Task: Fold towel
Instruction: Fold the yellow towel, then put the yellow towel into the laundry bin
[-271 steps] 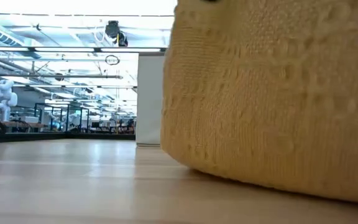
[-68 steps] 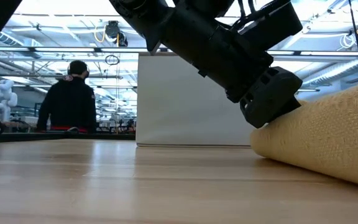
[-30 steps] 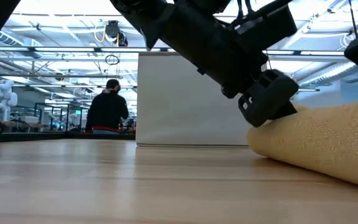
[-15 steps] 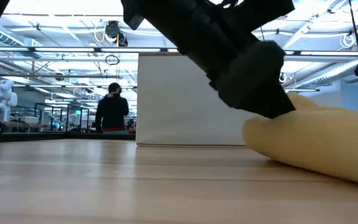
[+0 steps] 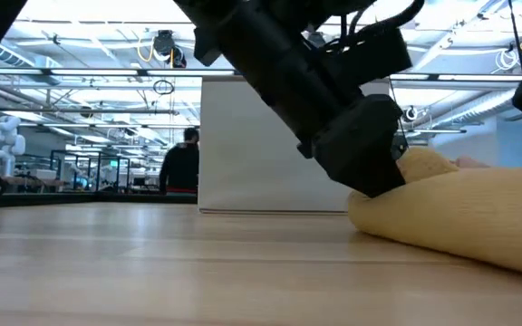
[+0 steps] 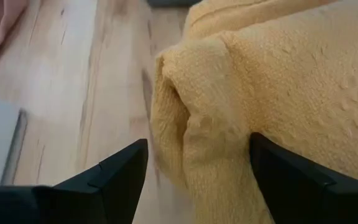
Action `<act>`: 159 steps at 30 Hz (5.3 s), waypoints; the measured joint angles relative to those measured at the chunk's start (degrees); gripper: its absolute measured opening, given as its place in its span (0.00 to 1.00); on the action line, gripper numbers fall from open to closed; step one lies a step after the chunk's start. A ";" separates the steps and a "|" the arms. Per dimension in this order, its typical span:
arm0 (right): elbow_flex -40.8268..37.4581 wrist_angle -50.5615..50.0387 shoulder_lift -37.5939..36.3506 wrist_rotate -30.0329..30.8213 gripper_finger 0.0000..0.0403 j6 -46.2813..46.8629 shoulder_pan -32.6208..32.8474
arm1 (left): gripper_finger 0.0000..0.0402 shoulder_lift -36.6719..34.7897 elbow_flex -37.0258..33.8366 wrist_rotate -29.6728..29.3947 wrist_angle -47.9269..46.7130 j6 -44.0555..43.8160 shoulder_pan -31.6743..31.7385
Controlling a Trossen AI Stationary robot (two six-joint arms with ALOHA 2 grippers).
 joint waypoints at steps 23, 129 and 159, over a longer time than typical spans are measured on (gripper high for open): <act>-0.04 0.28 -8.09 -3.19 0.00 -2.28 2.59 | 0.71 -2.48 -0.39 -7.71 0.55 0.88 -1.91; -3.87 1.09 -21.38 12.41 0.25 -8.58 5.53 | 0.04 -14.88 -0.42 -30.33 -10.53 37.82 -9.11; -3.87 2.06 -16.59 17.07 0.25 -8.12 6.45 | 0.04 -31.67 -0.26 -39.33 -0.34 44.76 17.98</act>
